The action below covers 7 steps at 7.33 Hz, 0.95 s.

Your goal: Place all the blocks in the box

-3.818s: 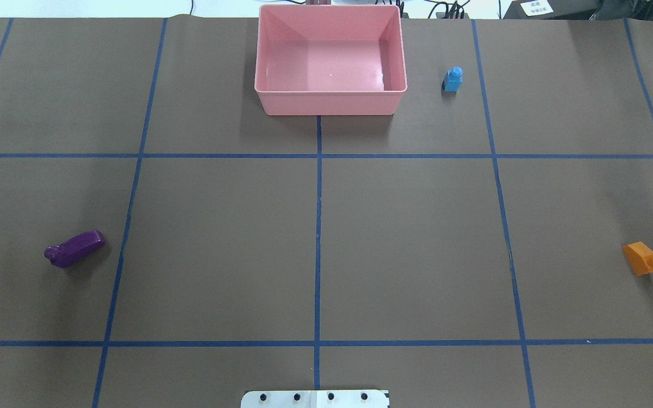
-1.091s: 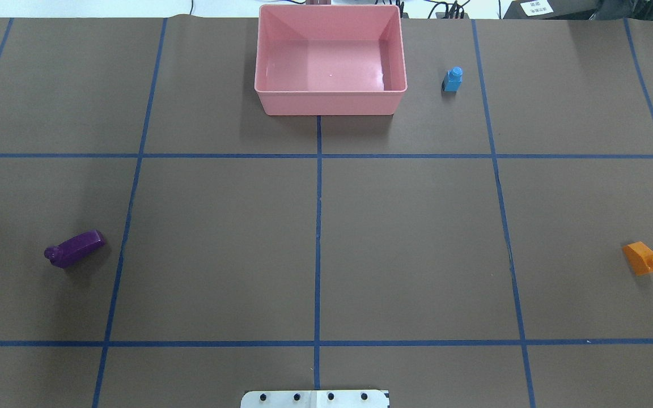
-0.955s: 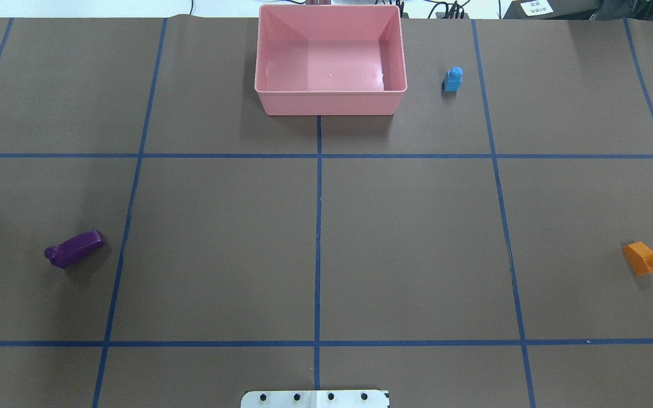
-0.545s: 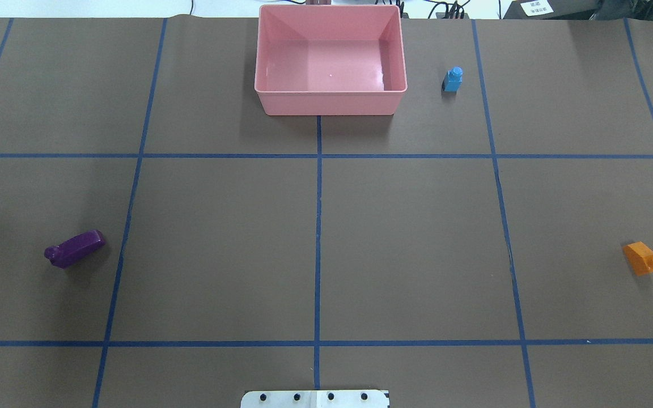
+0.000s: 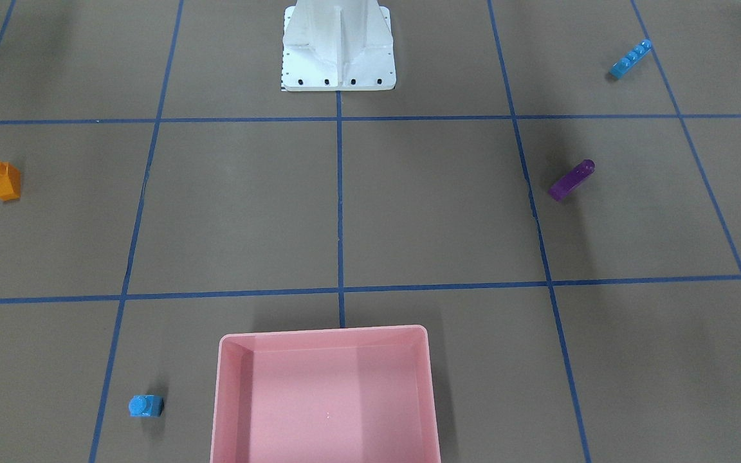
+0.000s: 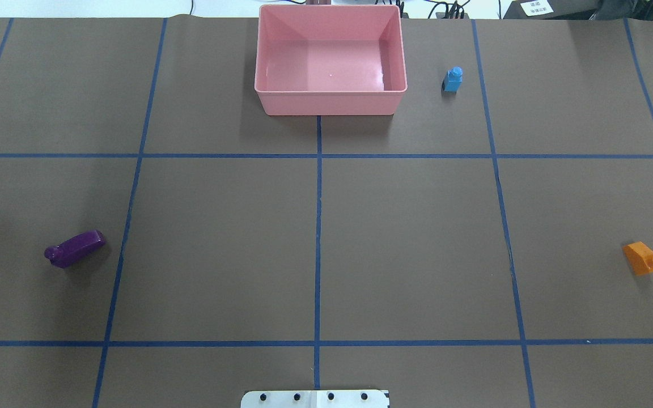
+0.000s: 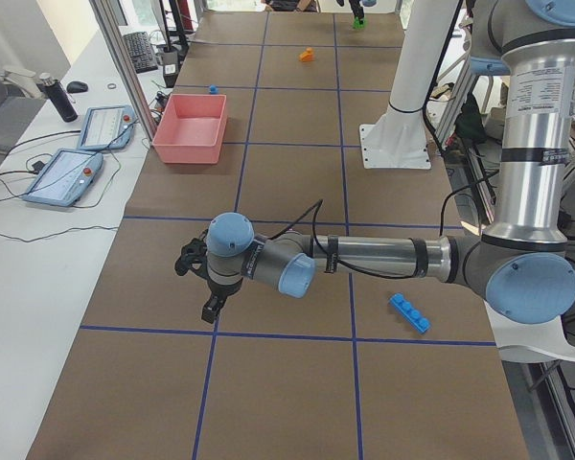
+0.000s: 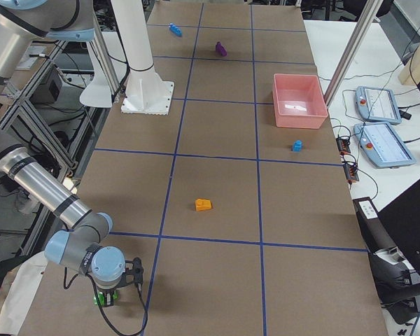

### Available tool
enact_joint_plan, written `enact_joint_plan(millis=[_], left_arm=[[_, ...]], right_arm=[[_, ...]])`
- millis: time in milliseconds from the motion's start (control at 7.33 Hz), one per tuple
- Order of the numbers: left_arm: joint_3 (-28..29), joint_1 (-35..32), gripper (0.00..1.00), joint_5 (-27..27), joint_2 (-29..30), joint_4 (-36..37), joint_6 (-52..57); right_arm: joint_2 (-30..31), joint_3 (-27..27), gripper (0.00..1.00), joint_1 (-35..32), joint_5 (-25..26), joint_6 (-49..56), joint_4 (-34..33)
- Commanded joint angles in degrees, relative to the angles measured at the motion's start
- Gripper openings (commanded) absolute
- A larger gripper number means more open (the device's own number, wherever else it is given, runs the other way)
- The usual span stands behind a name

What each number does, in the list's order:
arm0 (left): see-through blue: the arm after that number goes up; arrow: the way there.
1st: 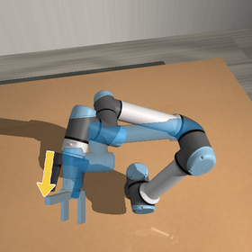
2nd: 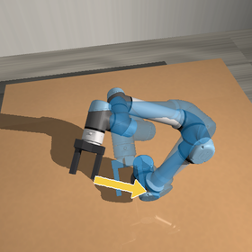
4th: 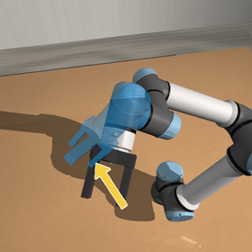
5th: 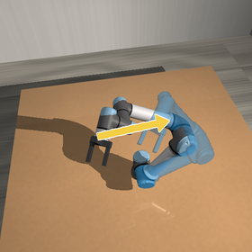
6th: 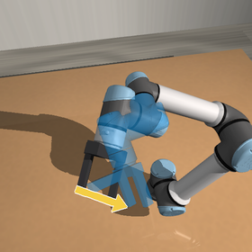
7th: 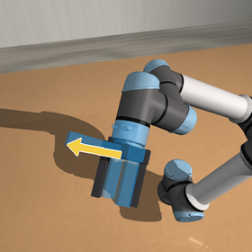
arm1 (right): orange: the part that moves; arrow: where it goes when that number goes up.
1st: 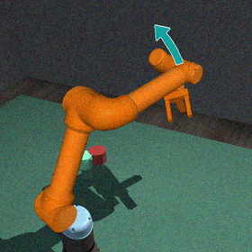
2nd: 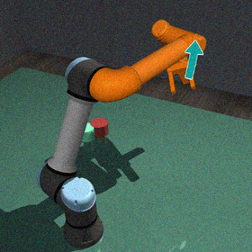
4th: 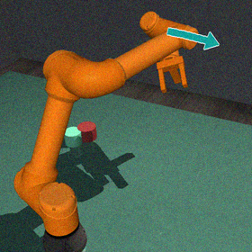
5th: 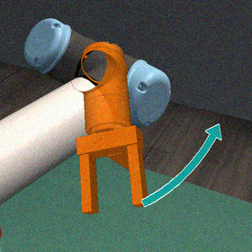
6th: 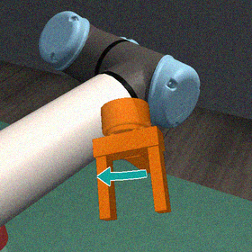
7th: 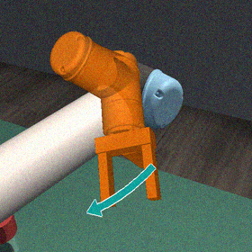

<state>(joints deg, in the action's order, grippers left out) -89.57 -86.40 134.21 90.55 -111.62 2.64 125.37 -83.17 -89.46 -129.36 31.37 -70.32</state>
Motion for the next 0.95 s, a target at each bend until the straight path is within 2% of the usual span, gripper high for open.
enact_joint_plan(millis=[0, 136, 273, 409, 545, 682, 818], left_arm=[[0.01, 0.00, 1.00, 0.00, 0.06, 0.00, -0.09], [0.01, 0.00, 1.00, 0.00, 0.06, 0.00, -0.09], [0.01, 0.00, 1.00, 0.00, 0.15, 0.00, -0.09], [0.01, 0.09, 1.00, 0.09, 0.24, 0.09, -0.18], [0.01, 1.31, 1.00, 0.35, 0.50, 0.17, -2.88], [-1.03, 5.41, 0.97, -0.08, 2.15, 0.09, -7.77], [-3.04, 8.84, 0.98, -0.09, 2.17, 0.44, -9.13]], right_arm=[[-0.04, 1.42, 0.36, -0.01, 1.12, 1.48, 0.44], [0.05, 2.82, 0.16, -0.10, 1.30, 2.02, 2.88], [0.05, 4.14, 0.00, -0.18, 1.39, 1.85, 5.51], [-0.12, 3.37, 0.00, -0.79, 1.04, 0.98, 5.72], [-0.82, -0.90, 0.00, -3.93, 0.26, -1.90, 4.93], [-2.22, -4.95, 0.00, -3.96, -1.32, -12.55, 4.84], [-6.50, -6.73, 0.00, -3.88, -4.38, -19.96, 4.66]])
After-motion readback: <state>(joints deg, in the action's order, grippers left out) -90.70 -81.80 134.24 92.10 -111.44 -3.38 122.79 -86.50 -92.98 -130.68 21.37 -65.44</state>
